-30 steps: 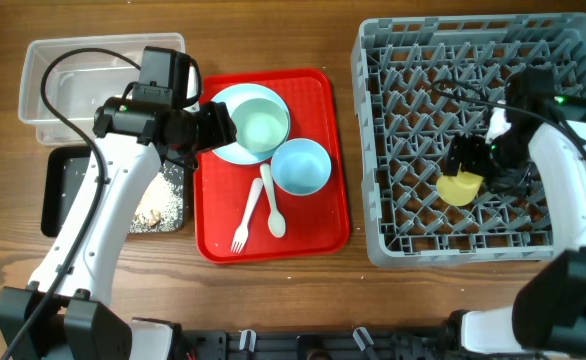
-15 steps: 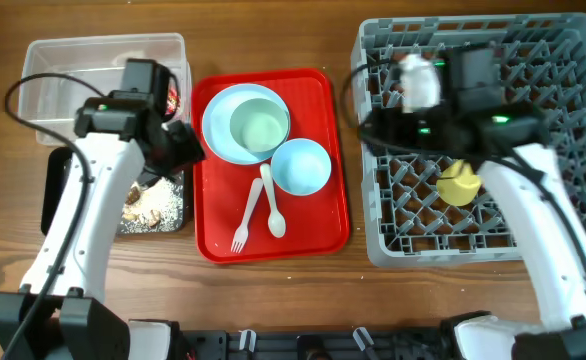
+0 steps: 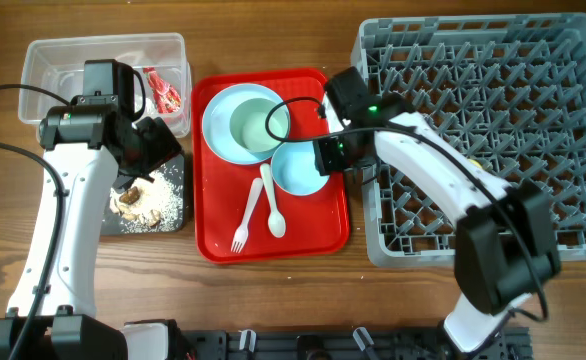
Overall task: Sort waste into correct bins and load items into the dishwasher rack
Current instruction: 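Withdraw the right gripper from the rack and retract the left arm, then grasp the light-blue bowl with the right gripper, place it in rack's top row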
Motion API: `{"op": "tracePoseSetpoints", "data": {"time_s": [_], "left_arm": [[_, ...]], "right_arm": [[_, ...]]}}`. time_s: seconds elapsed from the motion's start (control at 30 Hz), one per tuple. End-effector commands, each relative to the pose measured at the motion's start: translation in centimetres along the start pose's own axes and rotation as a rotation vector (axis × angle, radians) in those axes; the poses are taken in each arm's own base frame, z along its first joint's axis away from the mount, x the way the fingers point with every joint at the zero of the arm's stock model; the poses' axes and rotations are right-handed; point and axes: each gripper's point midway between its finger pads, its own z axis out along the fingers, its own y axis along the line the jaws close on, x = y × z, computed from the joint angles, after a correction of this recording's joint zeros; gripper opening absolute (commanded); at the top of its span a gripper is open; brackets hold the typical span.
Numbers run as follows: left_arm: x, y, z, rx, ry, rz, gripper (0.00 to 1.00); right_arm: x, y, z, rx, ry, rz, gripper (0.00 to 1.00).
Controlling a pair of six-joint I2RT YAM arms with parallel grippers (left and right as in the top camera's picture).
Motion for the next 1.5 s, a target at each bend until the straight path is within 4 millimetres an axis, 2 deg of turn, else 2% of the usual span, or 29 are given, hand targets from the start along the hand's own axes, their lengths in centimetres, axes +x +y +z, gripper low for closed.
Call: {"op": "tracePoseSetpoints", "data": {"time_s": [0.0,0.07,0.1,0.2,0.3,0.43,0.57,0.6,0.7,0.83,0.87,0.93,1.0,1.13,1.33,1.47], "left_arm": [[-0.5,0.2,-0.6,0.000,-0.030,-0.022,0.79],[-0.5,0.2,-0.6,0.000,-0.030,-0.022,0.79],[-0.5,0.2,-0.6,0.000,-0.030,-0.022,0.79],[-0.5,0.2,-0.6,0.000,-0.030,-0.022,0.79],[-0.5,0.2,-0.6,0.000,-0.031,-0.022,0.79],[-0.5,0.2,-0.6,0.000,-0.030,-0.022,0.79],[-0.5,0.2,-0.6,0.001,-0.031,-0.022,0.79],[-0.6,0.1,-0.6,0.003,-0.034,-0.022,0.79],[-0.8,0.0,-0.6,0.007,-0.041,-0.023,0.79],[-1.0,-0.2,-0.6,0.014,-0.051,-0.023,0.79],[-1.0,-0.2,-0.6,0.015,-0.053,-0.023,0.79],[-1.1,-0.2,-0.7,0.017,-0.055,-0.024,0.79],[-1.1,-0.2,-0.7,0.017,-0.055,-0.024,0.79],[-1.1,-0.2,-0.7,0.017,-0.056,-0.023,0.79],[-1.1,-0.2,-0.7,0.017,-0.056,-0.023,0.79],[-1.1,-0.2,-0.7,0.017,-0.056,-0.024,0.79]], "right_arm": [[0.5,-0.9,2.8,0.040,0.053,0.064,0.32],[0.6,-1.0,3.3,0.040,0.063,0.067,0.11],[0.6,-1.0,3.2,0.041,0.062,0.066,0.04],[-0.3,-0.9,2.2,0.035,0.027,0.066,0.04],[-2.0,-1.3,-0.3,0.051,-0.048,0.071,0.04],[-5.2,-3.6,-7.3,0.175,-0.251,0.089,0.04],[-8.6,-6.6,-15.8,0.359,-0.541,0.119,0.04],[-9.7,-7.3,-18.7,0.425,-0.645,0.098,0.04],[-11.3,-9.5,-22.9,0.632,-0.765,0.034,0.04],[-12.0,-14.1,-27.3,1.044,-0.829,0.098,0.04],[-12.1,-14.7,-27.8,1.099,-0.839,0.125,0.04],[-12.9,-15.7,-27.8,1.195,-0.836,0.134,0.04],[-13.4,-16.1,-27.0,1.222,-0.830,0.139,0.04],[-14.4,-17.2,-22.8,1.245,-0.746,0.102,0.04],[-14.3,-19.4,-17.3,1.315,-0.622,0.095,0.04],[-14.2,-19.9,-15.5,1.336,-0.594,0.101,0.04]]}}
